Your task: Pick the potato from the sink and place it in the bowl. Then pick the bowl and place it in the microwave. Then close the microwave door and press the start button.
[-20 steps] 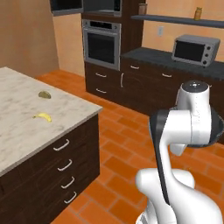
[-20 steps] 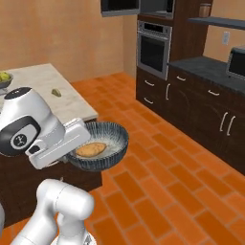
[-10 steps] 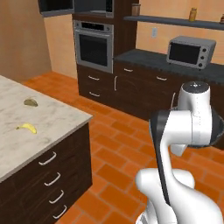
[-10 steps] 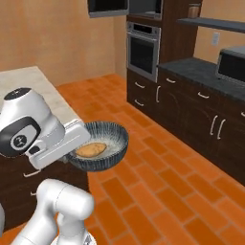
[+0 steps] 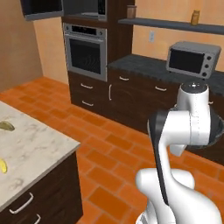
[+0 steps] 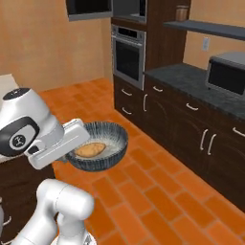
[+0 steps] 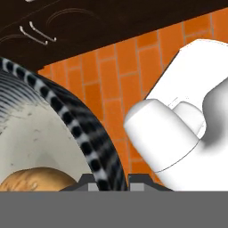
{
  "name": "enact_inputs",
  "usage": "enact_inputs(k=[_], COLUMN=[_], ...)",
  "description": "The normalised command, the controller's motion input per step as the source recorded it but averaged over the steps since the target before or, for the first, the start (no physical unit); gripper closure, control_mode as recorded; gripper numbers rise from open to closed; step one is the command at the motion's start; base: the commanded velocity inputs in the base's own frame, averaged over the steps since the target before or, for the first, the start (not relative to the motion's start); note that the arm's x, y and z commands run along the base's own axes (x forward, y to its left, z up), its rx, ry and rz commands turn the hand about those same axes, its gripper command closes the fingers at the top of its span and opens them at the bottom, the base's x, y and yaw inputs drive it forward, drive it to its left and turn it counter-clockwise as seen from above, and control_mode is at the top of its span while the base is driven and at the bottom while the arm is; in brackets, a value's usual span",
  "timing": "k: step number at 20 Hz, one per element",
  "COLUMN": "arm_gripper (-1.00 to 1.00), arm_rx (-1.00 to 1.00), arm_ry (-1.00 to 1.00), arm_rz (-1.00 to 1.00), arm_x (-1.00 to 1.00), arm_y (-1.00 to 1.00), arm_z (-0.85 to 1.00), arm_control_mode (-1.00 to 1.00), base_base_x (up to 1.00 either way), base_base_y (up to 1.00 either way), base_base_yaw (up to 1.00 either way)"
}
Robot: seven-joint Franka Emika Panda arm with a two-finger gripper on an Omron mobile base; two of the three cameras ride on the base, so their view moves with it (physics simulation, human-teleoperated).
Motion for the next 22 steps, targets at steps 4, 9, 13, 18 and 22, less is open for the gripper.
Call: enact_inputs(k=[4,9,13,18,22], arm_gripper=[1.0,1.0,1.0,1.0,1.0], arm_rx=[0.0,0.0,0.0,0.0,0.0], arm_ry=[0.0,0.0,0.0,0.0,0.0], arm_rz=[0.0,0.0,0.0,0.0,0.0], arm_x=[0.0,0.0,0.0,0.0,0.0], arm_y=[0.0,0.0,0.0,0.0,0.0], arm_z=[0.0,0.0,0.0,0.0,0.0], arm_control_mode=[1.0,1.0,1.0,1.0,1.0], base_base_x=[1.0,1.0,1.0,1.0,1.0], base_base_y=[-0.39,-0.58,-0.45,-0.15,0.0], base_base_yaw=[-0.02,0.0,0.0,0.0,0.0])
